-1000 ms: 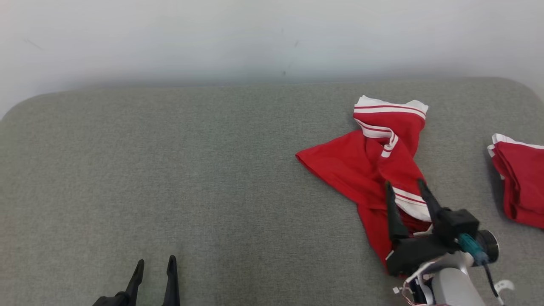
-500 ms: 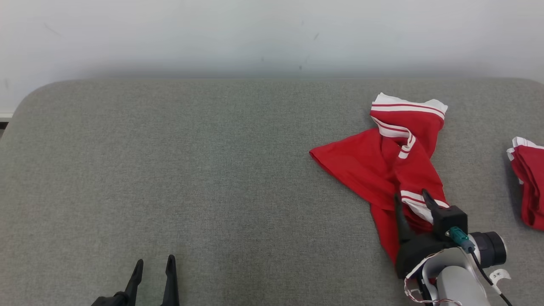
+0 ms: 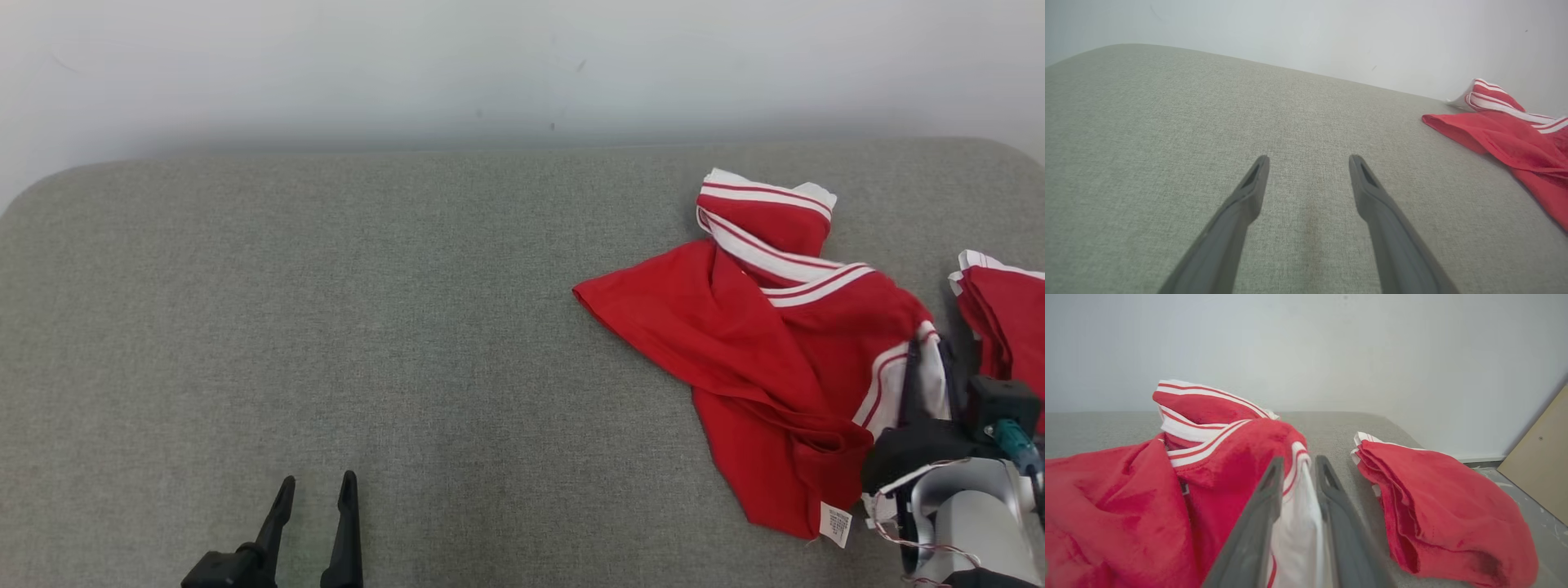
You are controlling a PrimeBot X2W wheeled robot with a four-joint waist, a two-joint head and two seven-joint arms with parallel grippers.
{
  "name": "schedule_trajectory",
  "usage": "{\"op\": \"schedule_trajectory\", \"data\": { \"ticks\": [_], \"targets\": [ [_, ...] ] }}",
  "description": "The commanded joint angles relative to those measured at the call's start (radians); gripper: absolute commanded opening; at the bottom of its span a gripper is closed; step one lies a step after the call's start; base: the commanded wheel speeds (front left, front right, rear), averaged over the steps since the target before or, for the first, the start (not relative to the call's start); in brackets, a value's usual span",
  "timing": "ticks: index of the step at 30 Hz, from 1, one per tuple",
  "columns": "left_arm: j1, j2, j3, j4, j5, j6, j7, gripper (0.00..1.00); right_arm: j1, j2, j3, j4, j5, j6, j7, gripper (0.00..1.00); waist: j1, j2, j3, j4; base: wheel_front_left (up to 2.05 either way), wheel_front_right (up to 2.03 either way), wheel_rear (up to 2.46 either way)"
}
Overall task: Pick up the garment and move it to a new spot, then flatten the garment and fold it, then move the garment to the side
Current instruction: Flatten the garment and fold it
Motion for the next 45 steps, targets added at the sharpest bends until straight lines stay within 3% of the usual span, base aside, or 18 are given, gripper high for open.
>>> {"op": "schedule_trajectory", "data": {
  "ticks": [1, 8, 15, 45],
  "targets": [
    [-0.011, 0.0, -0.002, -0.004, 0.005, -0.002, -0.003, 1.0, -0.007, 0.014, 0.02, -0.013, -0.01, -0.002, -0.01, 1.0, -0.0001, 0.0, -0.001, -0.002, 0.0, 0.0, 0.0],
    [-0.011, -0.001, -0.012, 0.0, 0.006, -0.006, -0.003, 1.0, 0.041, 0.034, 0.161, -0.082, 0.056, -0.002, -0.014, 1.0, -0.0001, 0.0, -0.006, -0.011, 0.0, 0.0, 0.0],
    [0.003, -0.001, -0.018, 0.008, 0.005, -0.005, -0.003, 1.0, 0.124, 0.037, 0.3, -0.047, 0.108, -0.002, -0.013, 1.0, -0.0001, 0.0, -0.011, 0.0, 0.0, 0.0, 0.0],
    [0.012, 0.0, -0.002, 0.013, 0.003, -0.006, -0.003, 1.0, 0.319, 0.036, 0.192, -0.217, 0.147, -0.002, -0.014, 1.0, -0.0001, 0.0, -0.009, -0.012, 0.0, 0.0, 0.0]
  ]
}}
